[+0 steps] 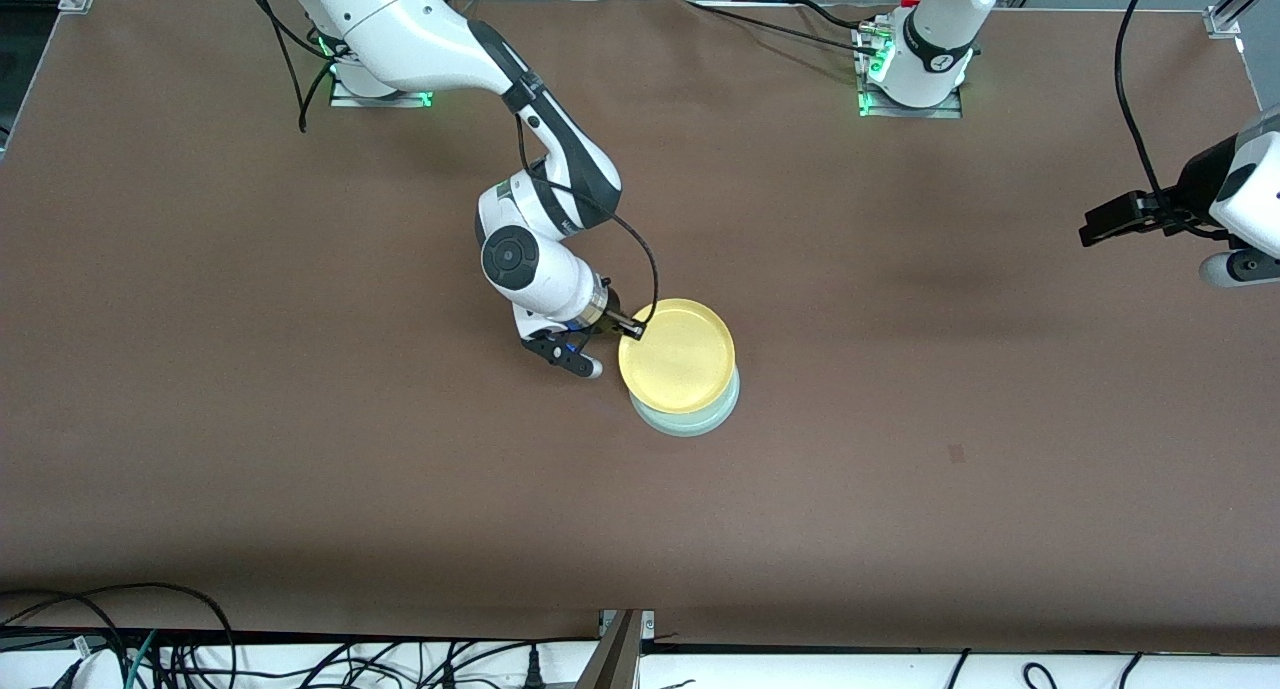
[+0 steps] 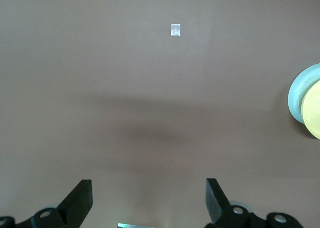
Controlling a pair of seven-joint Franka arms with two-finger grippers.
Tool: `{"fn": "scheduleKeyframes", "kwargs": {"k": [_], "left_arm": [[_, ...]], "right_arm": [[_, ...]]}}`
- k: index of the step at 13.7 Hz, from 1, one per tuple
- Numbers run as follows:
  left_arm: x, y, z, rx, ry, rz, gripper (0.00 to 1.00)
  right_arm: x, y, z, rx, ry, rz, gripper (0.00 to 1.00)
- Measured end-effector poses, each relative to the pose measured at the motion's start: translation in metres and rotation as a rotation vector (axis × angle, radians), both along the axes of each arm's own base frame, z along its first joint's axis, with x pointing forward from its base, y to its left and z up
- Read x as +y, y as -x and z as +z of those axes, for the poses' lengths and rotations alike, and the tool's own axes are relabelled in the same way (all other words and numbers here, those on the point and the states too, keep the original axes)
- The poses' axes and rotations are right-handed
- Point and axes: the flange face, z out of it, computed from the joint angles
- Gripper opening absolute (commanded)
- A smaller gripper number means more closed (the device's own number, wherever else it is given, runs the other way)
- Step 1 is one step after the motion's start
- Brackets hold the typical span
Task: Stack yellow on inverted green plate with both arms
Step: 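Lower the yellow plate onto the inverted green plate with the right gripper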
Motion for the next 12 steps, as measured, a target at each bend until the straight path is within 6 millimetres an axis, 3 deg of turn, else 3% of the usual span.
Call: {"fn": "scheduleKeyframes", "kwargs": {"k": [10,11,12], "left_arm": [[0.0001,-0.0005,0.0005,-0.001,0.0,0.0,1.0],[0.0,-0.0006,0.0005,-0.001,0.0,0.0,1.0],[0.0001,-0.0006,0.0004,-0.001,0.0,0.0,1.0]], "right_arm": [[0.0094,-0.0042,-0.0101,-0.028,-0.013,-0.04,0.0],[0.0094,-0.0044,-0.0101,-0.028,-0.013,-0.041,0.09],[0.009,-0.0048,-0.0099,-0.029,-0.014,-0.042,0.36]]}}
